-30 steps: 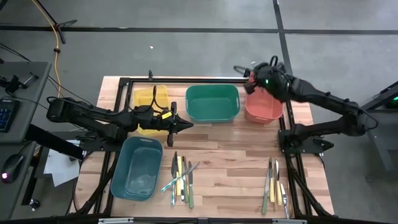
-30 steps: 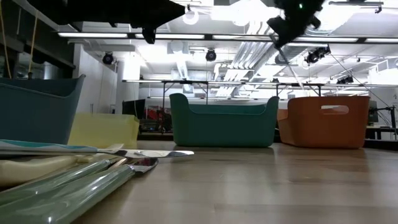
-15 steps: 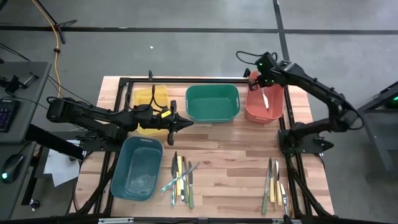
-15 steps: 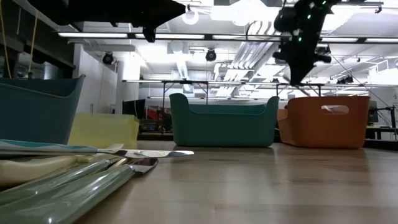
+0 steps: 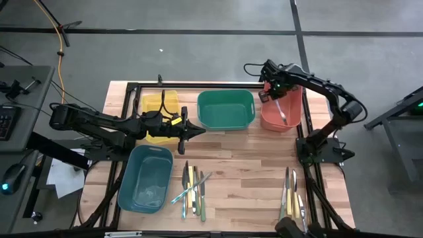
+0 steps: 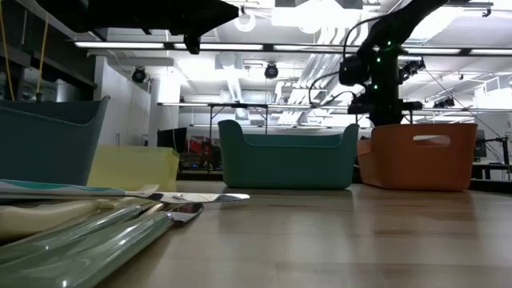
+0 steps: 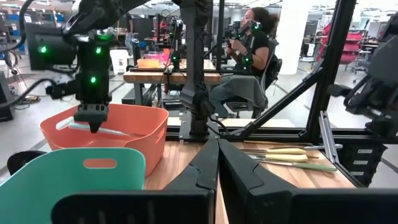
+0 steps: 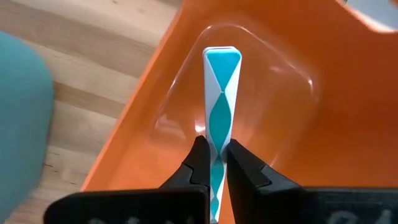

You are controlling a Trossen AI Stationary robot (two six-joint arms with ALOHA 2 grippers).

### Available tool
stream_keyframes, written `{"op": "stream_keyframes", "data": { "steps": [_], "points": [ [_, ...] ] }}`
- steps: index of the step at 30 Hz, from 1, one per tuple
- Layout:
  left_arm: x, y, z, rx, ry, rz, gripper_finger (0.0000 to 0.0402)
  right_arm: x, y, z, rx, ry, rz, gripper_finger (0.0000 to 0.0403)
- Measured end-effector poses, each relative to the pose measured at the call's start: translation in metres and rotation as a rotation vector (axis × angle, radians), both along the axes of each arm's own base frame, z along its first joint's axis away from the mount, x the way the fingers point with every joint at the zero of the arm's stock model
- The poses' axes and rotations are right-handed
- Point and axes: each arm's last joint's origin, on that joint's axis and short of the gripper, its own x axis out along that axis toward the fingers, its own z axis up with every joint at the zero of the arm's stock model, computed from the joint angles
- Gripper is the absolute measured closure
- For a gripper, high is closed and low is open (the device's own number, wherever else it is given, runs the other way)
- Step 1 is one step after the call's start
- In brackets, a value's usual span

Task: Sort silverware by color (type)
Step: Put the blue patterned knife into the orange bin

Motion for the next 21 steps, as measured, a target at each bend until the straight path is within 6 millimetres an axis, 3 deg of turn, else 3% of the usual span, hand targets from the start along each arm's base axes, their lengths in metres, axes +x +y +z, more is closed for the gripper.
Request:
{"op": "stream_keyframes", "data": {
  "steps": [16,21],
  "points": [
    [0.000,0.000,0.000,0.000,0.001,0.000,0.0399,0.001,-0.001,-0.008,0.050,0.046,0.085,0.0307],
    [0.000,0.000,0.000,0.000,0.001,0.000,0.0399,0.003,-0.003,0.009,0.058,0.055,0.153,0.0306]
  ]
}}
